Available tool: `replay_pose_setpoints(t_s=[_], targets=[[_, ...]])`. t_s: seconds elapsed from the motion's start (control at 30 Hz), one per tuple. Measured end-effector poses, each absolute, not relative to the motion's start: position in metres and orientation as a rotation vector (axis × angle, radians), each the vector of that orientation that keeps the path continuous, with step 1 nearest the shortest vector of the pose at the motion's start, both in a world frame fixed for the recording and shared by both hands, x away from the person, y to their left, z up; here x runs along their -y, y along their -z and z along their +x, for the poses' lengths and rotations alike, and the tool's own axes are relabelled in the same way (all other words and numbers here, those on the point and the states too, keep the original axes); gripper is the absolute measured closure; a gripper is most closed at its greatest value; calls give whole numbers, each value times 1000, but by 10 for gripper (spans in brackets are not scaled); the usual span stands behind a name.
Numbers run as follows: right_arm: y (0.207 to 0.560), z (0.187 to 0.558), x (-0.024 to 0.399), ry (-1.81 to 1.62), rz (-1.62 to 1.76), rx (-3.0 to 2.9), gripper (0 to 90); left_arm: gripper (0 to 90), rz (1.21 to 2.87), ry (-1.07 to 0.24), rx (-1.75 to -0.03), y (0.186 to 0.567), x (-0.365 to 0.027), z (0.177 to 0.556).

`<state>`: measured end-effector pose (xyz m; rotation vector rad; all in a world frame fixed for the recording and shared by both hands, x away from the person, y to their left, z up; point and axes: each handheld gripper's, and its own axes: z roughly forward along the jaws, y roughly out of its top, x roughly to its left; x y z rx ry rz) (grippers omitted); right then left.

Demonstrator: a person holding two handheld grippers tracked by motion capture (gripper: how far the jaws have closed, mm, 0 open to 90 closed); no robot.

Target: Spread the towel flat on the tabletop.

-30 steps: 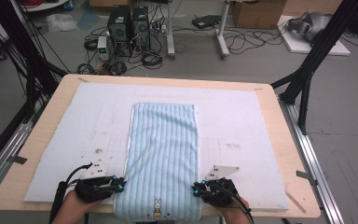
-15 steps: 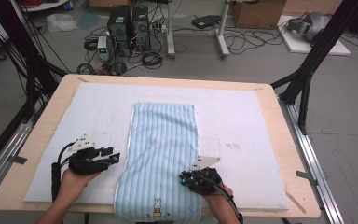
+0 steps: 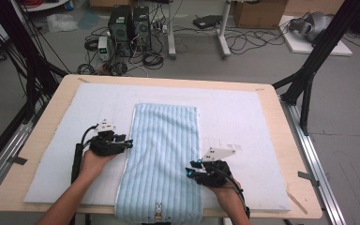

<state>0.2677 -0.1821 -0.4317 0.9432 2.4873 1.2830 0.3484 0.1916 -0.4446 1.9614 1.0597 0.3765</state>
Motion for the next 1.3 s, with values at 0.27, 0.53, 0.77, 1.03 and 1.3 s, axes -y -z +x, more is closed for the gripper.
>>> replay_pose_setpoints(t_s=[0.27, 0.53, 0.77, 1.03, 1.3], targets=[[436, 298, 197, -1194, 1115, -2339, 635, 897, 2066, -528, -1033, 448, -190, 351], [434, 355, 194, -1100, 1300, -2182, 645, 727, 1965, -445, -1069, 446, -206, 351], [438, 409, 176, -1030, 1399, -2158, 654, 657, 1906, -402, -1070, 448, -212, 351], [441, 429, 159, -828, 1337, -2159, 860, 646, 1901, -394, -1068, 447, -213, 350], [440, 427, 170, -857, 1377, -2082, 706, 622, 1888, -385, -1071, 448, -213, 351]])
